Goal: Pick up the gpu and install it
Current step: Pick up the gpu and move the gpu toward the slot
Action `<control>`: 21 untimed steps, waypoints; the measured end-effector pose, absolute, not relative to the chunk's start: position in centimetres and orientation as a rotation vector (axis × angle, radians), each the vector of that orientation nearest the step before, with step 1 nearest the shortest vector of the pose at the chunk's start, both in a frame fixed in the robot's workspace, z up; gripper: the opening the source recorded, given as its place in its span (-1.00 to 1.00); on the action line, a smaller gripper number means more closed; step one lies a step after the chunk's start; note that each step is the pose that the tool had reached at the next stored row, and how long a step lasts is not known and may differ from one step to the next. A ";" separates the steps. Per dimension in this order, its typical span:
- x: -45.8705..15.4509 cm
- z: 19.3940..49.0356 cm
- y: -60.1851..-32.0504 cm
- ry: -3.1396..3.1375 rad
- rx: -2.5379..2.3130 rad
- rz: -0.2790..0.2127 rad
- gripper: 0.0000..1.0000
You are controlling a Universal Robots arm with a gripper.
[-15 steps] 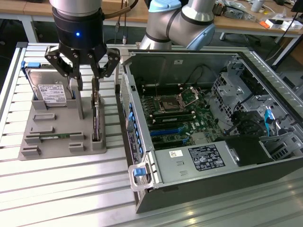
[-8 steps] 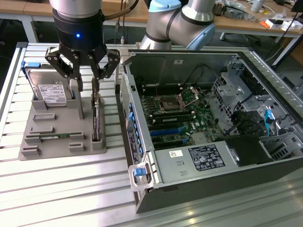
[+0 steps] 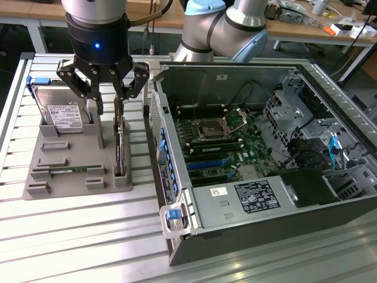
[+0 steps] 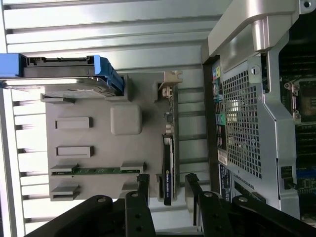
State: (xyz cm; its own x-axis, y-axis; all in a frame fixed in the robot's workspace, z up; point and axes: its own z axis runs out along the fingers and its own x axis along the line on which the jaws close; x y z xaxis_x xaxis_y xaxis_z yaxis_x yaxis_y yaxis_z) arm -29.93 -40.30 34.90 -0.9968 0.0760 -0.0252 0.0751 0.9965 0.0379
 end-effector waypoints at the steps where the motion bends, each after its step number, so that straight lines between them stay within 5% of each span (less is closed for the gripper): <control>1: -29.9 34.9 -40.3 3.112 0.118 0.057 -0.15; 21: -29.9 34.3 -40.3 3.112 0.118 0.057 -0.15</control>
State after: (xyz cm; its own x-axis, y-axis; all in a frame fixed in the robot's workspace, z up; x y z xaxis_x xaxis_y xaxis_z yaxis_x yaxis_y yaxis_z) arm -29.93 -40.30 34.32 -0.9968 0.0760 -0.0252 0.0750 0.9965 0.0378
